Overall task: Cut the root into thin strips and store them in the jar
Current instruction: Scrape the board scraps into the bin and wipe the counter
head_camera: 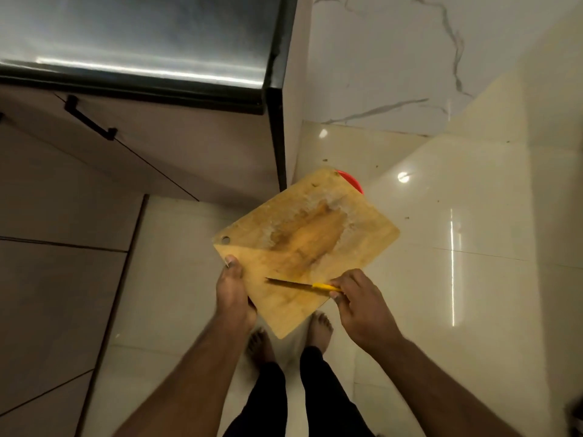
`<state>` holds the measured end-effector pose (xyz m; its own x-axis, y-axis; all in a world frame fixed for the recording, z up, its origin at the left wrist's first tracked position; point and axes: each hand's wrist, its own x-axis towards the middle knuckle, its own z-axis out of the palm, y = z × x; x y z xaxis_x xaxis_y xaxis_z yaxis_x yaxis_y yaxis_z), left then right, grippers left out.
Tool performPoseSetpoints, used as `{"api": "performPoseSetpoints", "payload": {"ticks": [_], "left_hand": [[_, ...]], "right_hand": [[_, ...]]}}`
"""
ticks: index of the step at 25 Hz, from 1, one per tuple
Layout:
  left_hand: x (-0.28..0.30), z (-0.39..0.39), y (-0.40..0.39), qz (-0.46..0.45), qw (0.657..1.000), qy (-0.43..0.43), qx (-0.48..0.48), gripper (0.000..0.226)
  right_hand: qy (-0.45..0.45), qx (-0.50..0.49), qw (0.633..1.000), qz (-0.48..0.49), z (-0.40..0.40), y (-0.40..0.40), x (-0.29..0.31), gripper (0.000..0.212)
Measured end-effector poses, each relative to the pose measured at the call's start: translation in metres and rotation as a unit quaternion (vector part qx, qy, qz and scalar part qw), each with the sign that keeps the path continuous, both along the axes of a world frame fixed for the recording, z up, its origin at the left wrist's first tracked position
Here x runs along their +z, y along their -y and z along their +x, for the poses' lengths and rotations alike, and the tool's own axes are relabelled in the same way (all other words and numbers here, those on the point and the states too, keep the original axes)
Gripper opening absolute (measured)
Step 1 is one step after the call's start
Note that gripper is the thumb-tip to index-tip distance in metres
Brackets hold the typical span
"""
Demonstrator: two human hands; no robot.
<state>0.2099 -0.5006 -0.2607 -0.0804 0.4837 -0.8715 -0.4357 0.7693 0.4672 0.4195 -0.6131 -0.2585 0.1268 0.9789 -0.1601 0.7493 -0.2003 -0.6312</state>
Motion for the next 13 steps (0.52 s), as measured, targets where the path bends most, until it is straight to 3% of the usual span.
{"api": "performPoseSetpoints", "payload": {"ticks": [7, 11, 13], "left_hand": [[-0.038, 0.018, 0.008, 0.021, 0.999, 0.023, -0.019, 0.058], [-0.037, 0.028, 0.013, 0.028, 0.999, 0.033, -0.005, 0.055], [-0.035, 0.029, 0.013, 0.021, 1.0, 0.022, -0.003, 0.05]], "right_hand": [[0.064, -0.171, 0.983, -0.03, 0.078, -0.024, -0.039, 0.015], [0.065, -0.039, 0.997, -0.004, 0.086, -0.025, -0.043, 0.02], [0.095, -0.025, 0.995, -0.004, 0.099, -0.033, -0.049, 0.019]]}}
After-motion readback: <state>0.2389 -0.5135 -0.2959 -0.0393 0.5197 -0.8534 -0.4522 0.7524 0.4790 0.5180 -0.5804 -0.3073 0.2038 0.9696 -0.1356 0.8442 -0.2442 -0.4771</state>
